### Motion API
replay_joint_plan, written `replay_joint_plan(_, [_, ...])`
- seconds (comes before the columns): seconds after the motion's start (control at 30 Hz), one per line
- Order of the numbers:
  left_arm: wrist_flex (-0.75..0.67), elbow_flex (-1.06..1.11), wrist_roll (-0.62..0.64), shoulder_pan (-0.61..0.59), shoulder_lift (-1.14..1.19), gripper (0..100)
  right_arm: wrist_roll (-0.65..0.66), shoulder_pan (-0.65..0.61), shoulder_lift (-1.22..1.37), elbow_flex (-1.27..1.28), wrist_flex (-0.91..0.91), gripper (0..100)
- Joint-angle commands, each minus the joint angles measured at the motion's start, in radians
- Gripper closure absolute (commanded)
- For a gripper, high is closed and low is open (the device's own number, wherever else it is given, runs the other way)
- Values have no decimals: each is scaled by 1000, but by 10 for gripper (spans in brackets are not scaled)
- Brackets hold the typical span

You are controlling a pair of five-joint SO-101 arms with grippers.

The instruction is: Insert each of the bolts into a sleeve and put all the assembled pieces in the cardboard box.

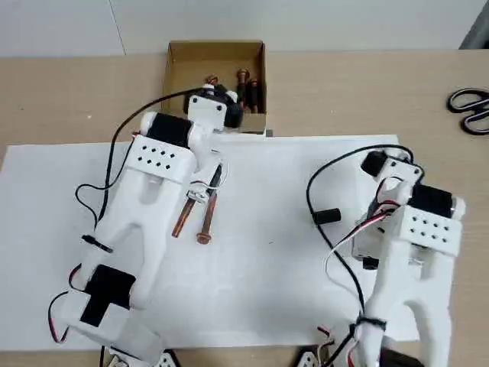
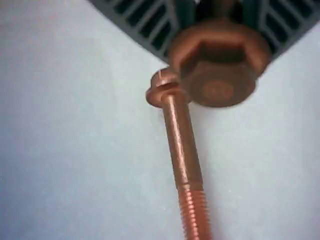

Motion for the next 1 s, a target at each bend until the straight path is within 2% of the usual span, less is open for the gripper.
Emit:
replay_joint_plan(0.0, [28,-47,20,5,-104,995,9,-64,-107,-112,39,994])
replay_joint_plan(0.2, [26,-48,15,6,-373,995,6,-196,-234,-180,93,995])
replay_joint_plan(0.37, [20,-48,18,0,-585,995,5,-245,-374,-181,110,995])
replay_joint_plan(0.5, [-26,-42,20,0,-753,995,0,-325,-521,-176,105,995])
replay_joint_plan(0.67, [-103,-31,61,0,-914,995,-133,-475,-664,-176,99,995])
replay_joint_plan(0.8, [-117,130,216,0,-1022,995,-201,-561,-714,-117,59,995])
replay_joint_plan(0.97, [-172,377,216,-2,-1250,995,-190,-641,-843,41,-38,995])
